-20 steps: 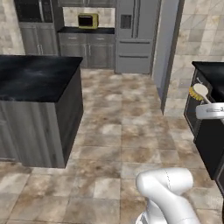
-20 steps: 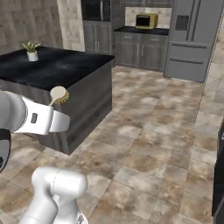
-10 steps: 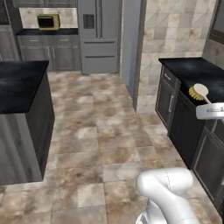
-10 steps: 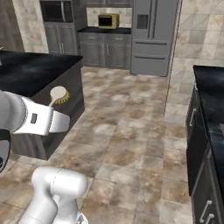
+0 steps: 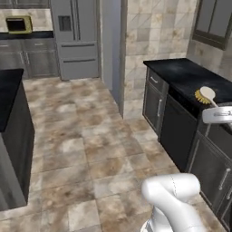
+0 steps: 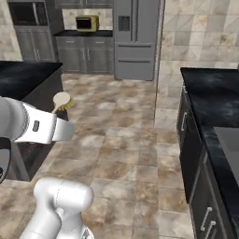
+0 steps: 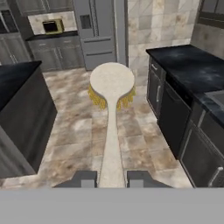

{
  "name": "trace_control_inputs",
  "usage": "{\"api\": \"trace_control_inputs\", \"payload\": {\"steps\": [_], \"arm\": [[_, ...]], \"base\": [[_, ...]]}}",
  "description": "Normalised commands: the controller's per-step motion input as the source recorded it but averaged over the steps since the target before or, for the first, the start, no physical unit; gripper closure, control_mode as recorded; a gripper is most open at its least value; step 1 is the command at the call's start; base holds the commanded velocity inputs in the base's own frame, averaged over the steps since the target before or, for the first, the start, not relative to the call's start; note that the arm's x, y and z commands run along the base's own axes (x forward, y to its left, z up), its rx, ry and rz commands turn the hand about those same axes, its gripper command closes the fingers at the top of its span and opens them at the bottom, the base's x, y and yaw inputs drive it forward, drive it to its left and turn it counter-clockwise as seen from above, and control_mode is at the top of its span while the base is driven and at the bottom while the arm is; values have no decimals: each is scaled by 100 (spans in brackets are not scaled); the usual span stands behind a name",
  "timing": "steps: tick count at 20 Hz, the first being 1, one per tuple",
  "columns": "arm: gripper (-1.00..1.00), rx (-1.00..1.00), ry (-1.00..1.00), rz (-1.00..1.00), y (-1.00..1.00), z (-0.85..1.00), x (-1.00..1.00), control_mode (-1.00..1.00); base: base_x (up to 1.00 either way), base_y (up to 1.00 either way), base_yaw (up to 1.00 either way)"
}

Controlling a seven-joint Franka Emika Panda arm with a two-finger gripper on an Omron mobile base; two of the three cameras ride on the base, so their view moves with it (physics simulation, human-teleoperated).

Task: Locate and retrieve the dish brush and sponge from the cabinet. Place them next to the sink.

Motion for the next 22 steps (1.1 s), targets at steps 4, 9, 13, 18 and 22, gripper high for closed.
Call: {"api": "trace_control_inputs", "payload": {"steps": [4,9,13,18,22], "arm": [[100,0,0,0,0,0,0,100],[100,0,0,0,0,0,0,100],[100,0,0,0,0,0,0,100],[100,0,0,0,0,0,0,100],[100,0,0,0,0,0,0,100]], "base": [[31,12,-36],[29,18,-42],[14,7,-46],[10,4,-47],[7,1,-48]]}}
